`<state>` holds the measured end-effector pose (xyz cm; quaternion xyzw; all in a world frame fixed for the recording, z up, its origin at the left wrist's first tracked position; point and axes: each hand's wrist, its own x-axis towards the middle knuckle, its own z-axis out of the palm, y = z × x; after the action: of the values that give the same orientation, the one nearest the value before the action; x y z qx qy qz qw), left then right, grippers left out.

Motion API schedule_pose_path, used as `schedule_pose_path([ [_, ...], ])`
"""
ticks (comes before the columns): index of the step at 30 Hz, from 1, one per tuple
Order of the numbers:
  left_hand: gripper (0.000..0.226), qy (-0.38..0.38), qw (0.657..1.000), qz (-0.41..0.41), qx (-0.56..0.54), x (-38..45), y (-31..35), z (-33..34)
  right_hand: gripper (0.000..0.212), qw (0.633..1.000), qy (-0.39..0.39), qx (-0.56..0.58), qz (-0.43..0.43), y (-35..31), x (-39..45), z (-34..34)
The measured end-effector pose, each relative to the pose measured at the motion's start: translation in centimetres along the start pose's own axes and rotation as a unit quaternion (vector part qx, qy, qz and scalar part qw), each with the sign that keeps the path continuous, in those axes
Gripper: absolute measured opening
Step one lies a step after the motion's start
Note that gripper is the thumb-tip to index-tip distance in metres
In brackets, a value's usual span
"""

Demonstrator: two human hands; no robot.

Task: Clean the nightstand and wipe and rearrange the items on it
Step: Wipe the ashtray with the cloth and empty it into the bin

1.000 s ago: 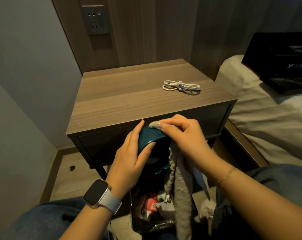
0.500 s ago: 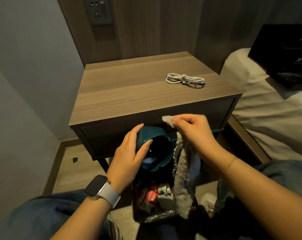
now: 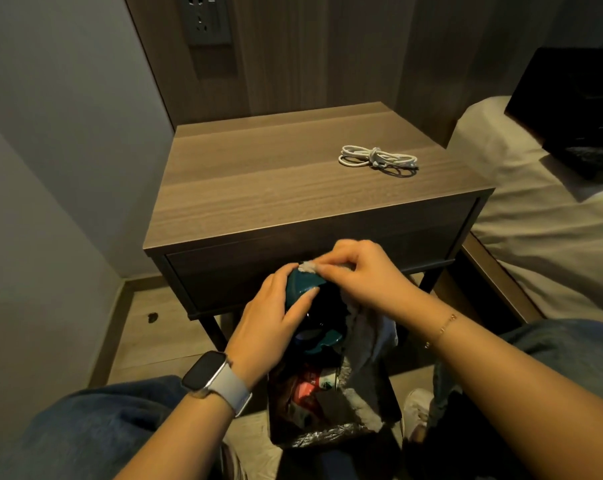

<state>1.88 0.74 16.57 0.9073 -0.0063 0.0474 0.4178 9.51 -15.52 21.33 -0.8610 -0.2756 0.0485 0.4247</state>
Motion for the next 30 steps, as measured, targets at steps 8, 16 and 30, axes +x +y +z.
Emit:
schedule_pose_path([
  [8, 0.037, 0.015, 0.973, -0.144, -0.183, 0.6, -0.4, 0.1, 0.010, 0.995, 0.090, -0.016, 0.037, 0.6, -2.3, -3.0],
  [16, 0.023, 0.015, 0.961, -0.163, -0.221, 0.7, 0.7, 0.3, 0.015, 0.929, -0.039, -0.347, -0.126, -1.7, -3.7, 1.6],
  [30, 0.036, 0.071, 0.964, -0.190, -0.173, 0.4, 1.3, -0.8, 0.010, 0.932, -0.034, -0.349, -0.085, -1.5, -1.5, 3.1],
])
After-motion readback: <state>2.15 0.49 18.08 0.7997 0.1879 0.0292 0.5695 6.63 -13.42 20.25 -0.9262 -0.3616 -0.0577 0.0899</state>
